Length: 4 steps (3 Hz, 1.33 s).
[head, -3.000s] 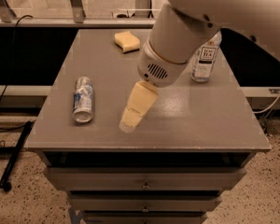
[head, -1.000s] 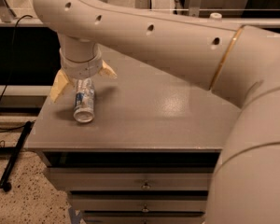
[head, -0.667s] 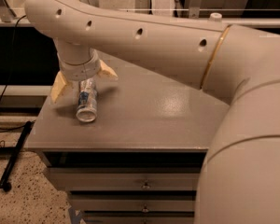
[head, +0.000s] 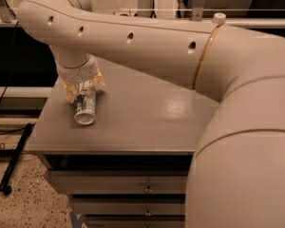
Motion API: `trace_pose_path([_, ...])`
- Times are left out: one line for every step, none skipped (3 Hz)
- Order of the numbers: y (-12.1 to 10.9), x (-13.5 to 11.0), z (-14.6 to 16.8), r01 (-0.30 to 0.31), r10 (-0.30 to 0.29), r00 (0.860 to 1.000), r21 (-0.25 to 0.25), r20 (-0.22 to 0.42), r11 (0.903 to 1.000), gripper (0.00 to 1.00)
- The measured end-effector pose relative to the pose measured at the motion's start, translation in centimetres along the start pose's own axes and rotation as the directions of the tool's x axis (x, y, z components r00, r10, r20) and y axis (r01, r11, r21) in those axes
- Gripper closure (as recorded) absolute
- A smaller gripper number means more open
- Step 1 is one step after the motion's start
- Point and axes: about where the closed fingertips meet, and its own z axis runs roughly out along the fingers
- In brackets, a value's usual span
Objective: Pick redbull can
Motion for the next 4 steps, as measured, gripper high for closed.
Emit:
trace_pose_path([-0.7, -0.3, -0.4, 0.000, 0.000, 1.000, 0.006, 0.025, 1.0000, 0.65])
trace_pose_path([-1.8, -0.9, -1.9, 0.041, -0.039, 0.995, -0.026, 0.095, 0.9988, 0.87])
trace_pose_path([-2.9, -1.9, -5.5, 0.130, -0.110, 0.969, -0.079, 0.221, 0.9883, 1.00])
trace_pose_path([-3.3, -2.5, -9.1, 0.225, -0.161, 0.920, -0.144, 0.357, 0.9636, 1.00])
